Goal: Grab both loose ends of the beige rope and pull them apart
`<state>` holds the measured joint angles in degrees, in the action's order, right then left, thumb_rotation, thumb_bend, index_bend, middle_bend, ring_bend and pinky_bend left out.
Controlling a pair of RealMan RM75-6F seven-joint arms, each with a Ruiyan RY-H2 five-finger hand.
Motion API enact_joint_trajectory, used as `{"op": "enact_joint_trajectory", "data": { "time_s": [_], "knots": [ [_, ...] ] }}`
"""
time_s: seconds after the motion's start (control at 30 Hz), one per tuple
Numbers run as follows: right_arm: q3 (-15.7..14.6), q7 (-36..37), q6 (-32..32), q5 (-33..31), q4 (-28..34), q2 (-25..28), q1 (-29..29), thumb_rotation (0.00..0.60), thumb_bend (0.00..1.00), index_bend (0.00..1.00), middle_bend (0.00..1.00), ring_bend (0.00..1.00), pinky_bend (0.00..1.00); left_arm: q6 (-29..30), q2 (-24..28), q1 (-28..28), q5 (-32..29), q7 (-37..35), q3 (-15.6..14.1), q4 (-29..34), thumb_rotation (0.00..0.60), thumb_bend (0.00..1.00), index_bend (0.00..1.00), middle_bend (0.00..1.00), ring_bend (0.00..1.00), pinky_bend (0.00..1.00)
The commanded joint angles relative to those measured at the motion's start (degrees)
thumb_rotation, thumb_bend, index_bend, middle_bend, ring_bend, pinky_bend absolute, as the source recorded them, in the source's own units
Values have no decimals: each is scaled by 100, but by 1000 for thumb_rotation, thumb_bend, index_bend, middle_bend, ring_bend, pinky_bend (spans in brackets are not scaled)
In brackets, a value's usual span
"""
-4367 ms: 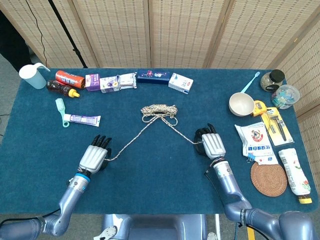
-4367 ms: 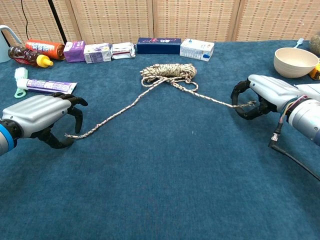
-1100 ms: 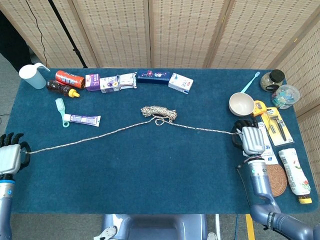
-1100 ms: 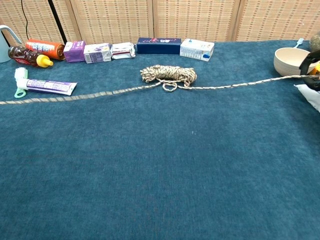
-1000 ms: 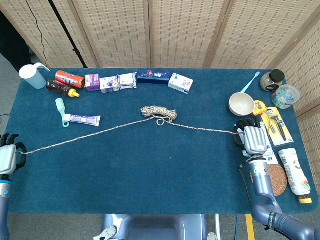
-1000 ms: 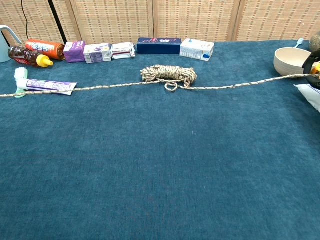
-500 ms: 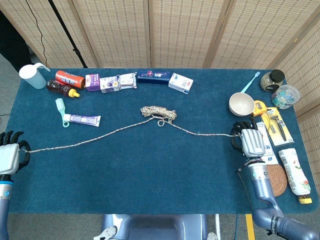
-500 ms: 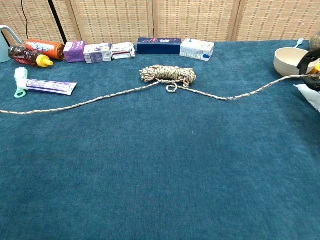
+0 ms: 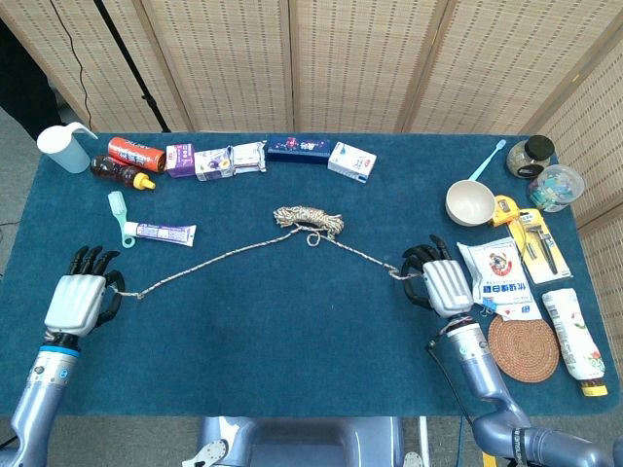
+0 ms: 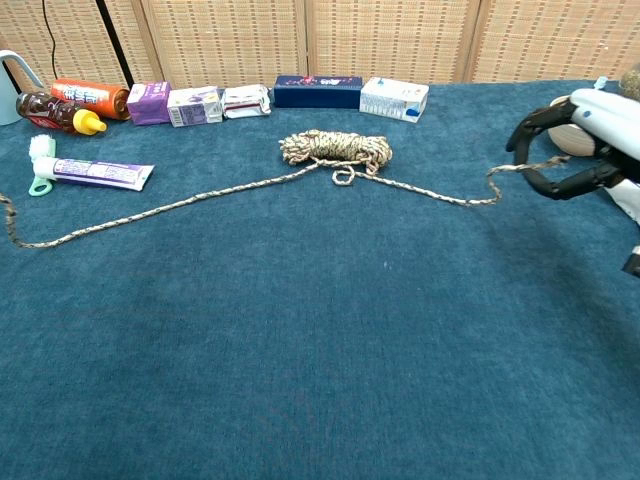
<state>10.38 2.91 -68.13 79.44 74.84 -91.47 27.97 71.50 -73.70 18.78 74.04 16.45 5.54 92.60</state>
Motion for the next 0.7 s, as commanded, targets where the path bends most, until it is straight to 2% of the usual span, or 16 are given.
{"op": "enact_joint_trajectory", "data": {
  "time_s": [0.03, 0.1, 0.17, 0.27, 0.33, 0.4, 0.5, 0.7],
  "knots": [
    [-43, -26, 72, 50, 71, -39, 55, 600, 516, 579, 311, 232, 50, -55, -56, 77, 63, 108, -13, 99, 600, 481, 542, 185, 59, 0],
    [-102, -106, 216, 91, 168, -33, 133, 600, 518, 501, 273, 208, 35, -253, -19, 166, 3, 291, -60, 274, 600, 465, 381, 155, 34, 0],
    [-121, -155, 273, 93, 215, -14, 162, 600, 520, 395, 221, 169, 14, -408, 44, 224, -101, 390, -79, 416, 600, 420, 171, 65, 6, 0],
    [-139, -326, 335, 30, 233, 14, 174, 600, 519, 221, 133, 105, 0, -503, 91, 281, -183, 452, -74, 558, 600, 349, 18, 0, 0, 0],
    [-134, -364, 368, -49, 284, 49, 160, 600, 491, 138, 89, 68, 0, -529, 113, 302, -211, 455, -78, 624, 589, 314, 0, 0, 0, 0],
    [-126, -377, 342, -68, 309, 73, 144, 600, 419, 77, 53, 29, 0, -520, 129, 306, -221, 437, -75, 649, 570, 292, 0, 0, 0, 0],
    [-114, -373, 289, -84, 365, 151, 110, 600, 362, 59, 27, 4, 0, -443, 168, 284, -208, 403, -70, 659, 560, 284, 0, 0, 0, 0],
    [-140, -340, 282, -112, 605, 475, 31, 600, 310, 2, 0, 0, 0, -351, 401, 176, -201, 159, -112, 712, 560, 283, 0, 0, 0, 0]
  ]
}}
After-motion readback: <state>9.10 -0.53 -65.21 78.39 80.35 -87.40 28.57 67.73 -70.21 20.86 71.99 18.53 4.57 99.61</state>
